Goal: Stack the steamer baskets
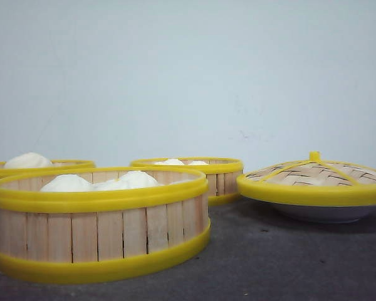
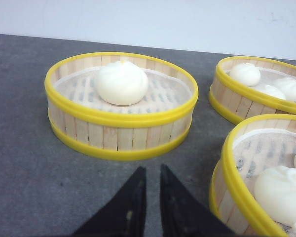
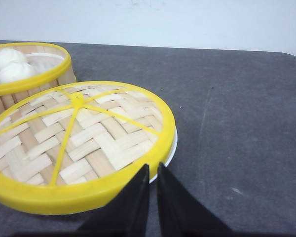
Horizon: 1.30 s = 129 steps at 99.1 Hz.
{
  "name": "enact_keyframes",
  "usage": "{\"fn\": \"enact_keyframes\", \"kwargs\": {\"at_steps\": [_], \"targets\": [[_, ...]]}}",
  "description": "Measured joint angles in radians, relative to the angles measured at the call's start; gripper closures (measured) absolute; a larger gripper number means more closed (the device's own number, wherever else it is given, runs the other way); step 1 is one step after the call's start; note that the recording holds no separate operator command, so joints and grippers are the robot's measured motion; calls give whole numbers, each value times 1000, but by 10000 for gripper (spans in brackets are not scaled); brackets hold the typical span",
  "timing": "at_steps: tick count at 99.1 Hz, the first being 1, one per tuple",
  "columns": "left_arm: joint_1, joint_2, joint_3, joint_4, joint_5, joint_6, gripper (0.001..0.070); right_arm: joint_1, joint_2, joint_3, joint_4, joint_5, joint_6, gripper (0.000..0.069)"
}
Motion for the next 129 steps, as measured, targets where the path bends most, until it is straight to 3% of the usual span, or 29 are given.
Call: {"fn": "enact_keyframes", "kwargs": {"at_steps": [95, 118, 129], "targets": [[0, 0, 0, 0, 0, 0, 685, 0, 0, 0, 5, -1, 2, 667], [0, 0, 0, 0, 1, -4, 685, 0, 0, 0, 13, -20, 73, 667], [0, 0, 0, 14, 1, -61, 685, 0, 0, 0, 74, -55, 132, 669]]}}
